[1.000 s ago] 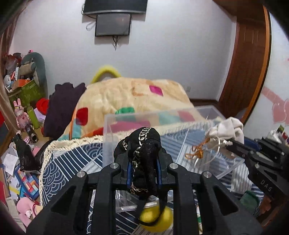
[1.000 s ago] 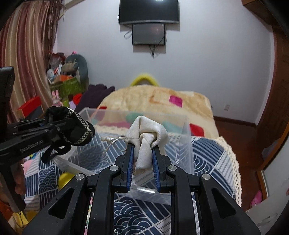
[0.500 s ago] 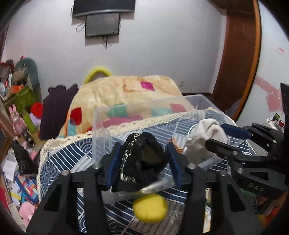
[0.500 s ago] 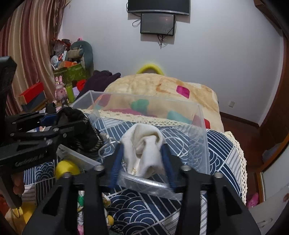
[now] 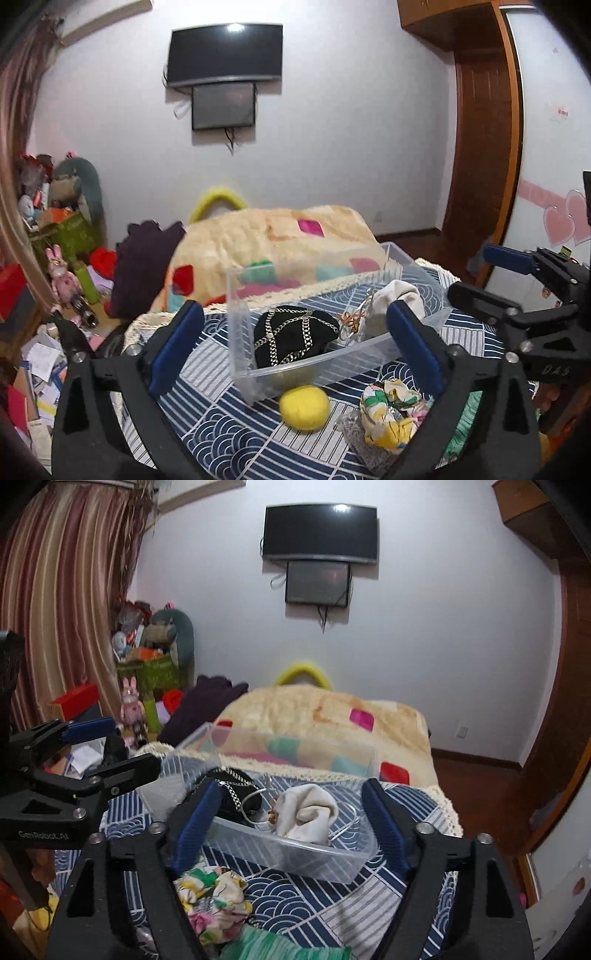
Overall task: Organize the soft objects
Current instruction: 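Grasp the yellow sponge with the left tool while the right tool grasps the green glove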
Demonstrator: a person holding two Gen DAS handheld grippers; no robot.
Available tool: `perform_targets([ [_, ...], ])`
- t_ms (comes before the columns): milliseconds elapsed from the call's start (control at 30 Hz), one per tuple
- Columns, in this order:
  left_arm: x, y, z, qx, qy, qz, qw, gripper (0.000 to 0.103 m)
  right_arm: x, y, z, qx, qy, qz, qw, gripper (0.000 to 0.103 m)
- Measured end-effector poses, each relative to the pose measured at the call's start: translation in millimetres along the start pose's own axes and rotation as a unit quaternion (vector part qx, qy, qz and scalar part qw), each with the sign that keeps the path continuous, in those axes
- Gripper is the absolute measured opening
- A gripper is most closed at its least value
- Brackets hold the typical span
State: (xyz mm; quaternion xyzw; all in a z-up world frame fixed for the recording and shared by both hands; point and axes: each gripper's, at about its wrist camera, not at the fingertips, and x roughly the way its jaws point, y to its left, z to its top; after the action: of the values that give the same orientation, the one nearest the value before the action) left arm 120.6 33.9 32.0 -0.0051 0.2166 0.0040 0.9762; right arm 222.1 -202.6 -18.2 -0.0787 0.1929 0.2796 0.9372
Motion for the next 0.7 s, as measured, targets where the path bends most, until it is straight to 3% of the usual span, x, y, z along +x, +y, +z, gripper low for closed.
perform_targets([
  [300, -33, 6, -31, -0.015, 0.007, 0.001, 0.9999, 0.103, -31, -4, -22, 0.013, -0.016, 0.0, 1.0, 0.081],
  [700, -31, 3, -109, -0.045, 0.088, 0.007, 0.9951, 0.103, -15, -8, -88, 0.045, 0.06, -0.005, 0.997, 0.081],
])
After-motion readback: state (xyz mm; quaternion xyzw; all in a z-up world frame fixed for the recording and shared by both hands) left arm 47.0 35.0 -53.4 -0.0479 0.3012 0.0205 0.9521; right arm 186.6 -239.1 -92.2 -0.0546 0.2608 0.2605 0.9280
